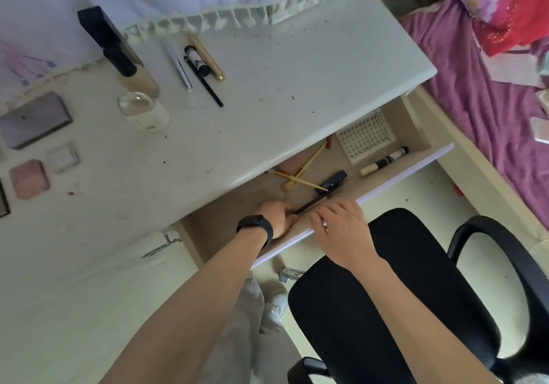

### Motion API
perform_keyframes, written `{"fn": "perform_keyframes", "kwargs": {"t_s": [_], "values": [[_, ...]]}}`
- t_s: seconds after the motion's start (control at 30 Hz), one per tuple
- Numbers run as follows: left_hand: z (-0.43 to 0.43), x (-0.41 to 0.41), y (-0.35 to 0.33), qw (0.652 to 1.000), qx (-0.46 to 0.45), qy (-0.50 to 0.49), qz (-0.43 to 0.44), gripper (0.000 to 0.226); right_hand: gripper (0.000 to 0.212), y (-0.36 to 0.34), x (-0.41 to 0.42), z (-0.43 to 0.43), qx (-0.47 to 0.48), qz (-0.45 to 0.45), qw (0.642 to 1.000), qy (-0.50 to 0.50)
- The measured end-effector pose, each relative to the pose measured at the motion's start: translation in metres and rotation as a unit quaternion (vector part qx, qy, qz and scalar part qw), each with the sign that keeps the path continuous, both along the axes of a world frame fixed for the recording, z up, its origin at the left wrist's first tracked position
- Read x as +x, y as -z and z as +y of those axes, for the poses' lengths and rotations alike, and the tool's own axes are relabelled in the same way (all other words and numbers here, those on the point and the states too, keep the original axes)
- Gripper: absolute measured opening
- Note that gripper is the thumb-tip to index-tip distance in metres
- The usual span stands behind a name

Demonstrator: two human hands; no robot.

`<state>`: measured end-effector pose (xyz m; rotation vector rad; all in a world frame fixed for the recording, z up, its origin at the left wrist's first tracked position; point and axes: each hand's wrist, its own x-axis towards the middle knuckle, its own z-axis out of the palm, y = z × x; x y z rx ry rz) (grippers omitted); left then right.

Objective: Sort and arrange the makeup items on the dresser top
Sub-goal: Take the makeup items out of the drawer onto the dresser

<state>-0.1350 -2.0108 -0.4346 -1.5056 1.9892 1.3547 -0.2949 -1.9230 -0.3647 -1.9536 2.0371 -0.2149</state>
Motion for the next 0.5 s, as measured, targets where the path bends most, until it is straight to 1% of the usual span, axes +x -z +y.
{"fn": "perform_keyframes", "kwargs": {"t_s": [0.07, 0.17, 0.23, 0.33, 0.4, 0.5], "values": [[0.002, 0.013, -0.002, 1.0, 0.021, -0.009, 0.01, 0.036, 0.027, -0.006, -0.007, -0.016, 0.095, 0.01, 0.995, -0.001], [0.006, 0.031, -0.004, 0.999, 0.027, -0.022, 0.006, 0.04, 0.03, -0.007, -0.022, -0.051, 0.162, 0.024, 0.986, 0.022], [0.012, 0.043, -0.006, 0.999, 0.022, -0.029, 0.014, 0.038, 0.037, -0.002, -0.031, -0.074, 0.203, 0.068, 0.977, 0.023], [0.022, 0.061, -0.012, 0.999, 0.014, -0.034, 0.024, 0.032, 0.047, 0.01, -0.038, -0.1, 0.282, 0.136, 0.95, -0.014], [0.028, 0.071, -0.017, 0.999, 0.004, -0.028, 0.017, 0.03, 0.044, 0.019, -0.039, -0.109, 0.3, 0.18, 0.936, -0.043], [0.028, 0.085, -0.029, 0.998, -0.019, -0.046, 0.025, 0.026, 0.036, 0.03, -0.037, -0.114, 0.302, 0.256, 0.916, -0.069]]}}
